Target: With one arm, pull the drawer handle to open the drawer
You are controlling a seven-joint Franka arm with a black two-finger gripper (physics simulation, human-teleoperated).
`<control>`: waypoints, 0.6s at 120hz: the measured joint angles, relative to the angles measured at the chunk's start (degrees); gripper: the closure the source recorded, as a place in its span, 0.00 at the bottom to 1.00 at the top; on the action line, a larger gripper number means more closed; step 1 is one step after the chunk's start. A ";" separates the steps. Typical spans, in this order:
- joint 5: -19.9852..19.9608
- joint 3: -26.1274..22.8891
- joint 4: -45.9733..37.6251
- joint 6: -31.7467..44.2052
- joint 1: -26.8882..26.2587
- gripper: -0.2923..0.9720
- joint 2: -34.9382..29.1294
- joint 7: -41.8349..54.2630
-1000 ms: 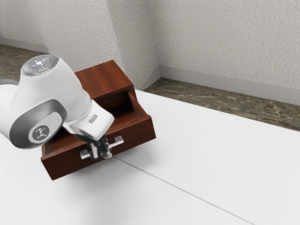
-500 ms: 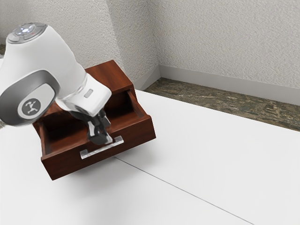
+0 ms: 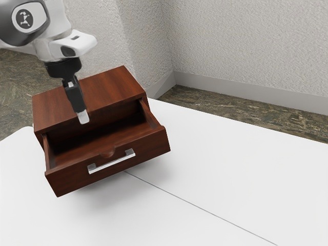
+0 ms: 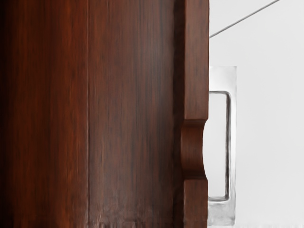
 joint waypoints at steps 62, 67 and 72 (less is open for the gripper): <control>-0.46 1.51 0.01 -2.83 9.67 0.23 0.22 -0.31; -0.46 1.79 0.01 -2.87 9.72 0.23 0.21 -0.32; -0.47 1.92 0.01 -2.91 9.82 0.23 0.21 -0.34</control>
